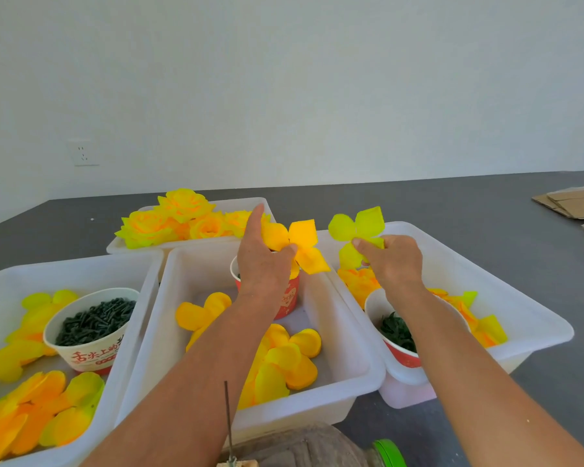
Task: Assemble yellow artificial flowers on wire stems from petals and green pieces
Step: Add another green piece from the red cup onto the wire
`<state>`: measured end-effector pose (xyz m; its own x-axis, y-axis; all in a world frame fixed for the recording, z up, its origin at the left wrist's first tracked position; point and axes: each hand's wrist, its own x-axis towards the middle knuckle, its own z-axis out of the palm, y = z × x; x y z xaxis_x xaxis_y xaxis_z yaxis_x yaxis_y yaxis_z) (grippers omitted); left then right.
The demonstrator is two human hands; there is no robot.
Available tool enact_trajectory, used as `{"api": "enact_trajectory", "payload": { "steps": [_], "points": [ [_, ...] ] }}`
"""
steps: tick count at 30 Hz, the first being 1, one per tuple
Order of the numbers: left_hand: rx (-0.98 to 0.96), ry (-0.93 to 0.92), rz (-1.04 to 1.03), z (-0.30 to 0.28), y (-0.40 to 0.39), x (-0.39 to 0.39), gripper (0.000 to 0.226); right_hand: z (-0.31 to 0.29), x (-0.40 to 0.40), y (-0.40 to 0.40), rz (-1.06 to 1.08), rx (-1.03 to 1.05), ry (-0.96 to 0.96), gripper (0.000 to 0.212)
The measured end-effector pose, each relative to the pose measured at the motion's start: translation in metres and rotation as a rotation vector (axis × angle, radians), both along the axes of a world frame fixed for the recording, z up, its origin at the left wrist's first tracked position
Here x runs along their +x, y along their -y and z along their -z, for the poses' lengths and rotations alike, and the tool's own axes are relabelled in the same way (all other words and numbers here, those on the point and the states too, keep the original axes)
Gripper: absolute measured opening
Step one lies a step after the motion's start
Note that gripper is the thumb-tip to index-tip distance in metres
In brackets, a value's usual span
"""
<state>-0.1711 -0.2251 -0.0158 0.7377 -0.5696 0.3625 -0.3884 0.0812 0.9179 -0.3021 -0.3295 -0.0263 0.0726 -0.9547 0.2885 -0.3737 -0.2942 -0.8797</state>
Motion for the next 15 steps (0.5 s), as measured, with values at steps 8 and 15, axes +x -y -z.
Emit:
{"api": "enact_trajectory", "payload": {
  "steps": [8, 15],
  "points": [
    [0.138, 0.065, -0.08, 0.0, 0.001, 0.002, 0.038, 0.003, -0.003, -0.002, 0.11, 0.056, -0.382, 0.059],
    [0.127, 0.443, -0.118, 0.001, -0.001, -0.007, 0.038, -0.007, 0.009, -0.027, -0.438, -0.252, 0.062, 0.021]
  ]
}}
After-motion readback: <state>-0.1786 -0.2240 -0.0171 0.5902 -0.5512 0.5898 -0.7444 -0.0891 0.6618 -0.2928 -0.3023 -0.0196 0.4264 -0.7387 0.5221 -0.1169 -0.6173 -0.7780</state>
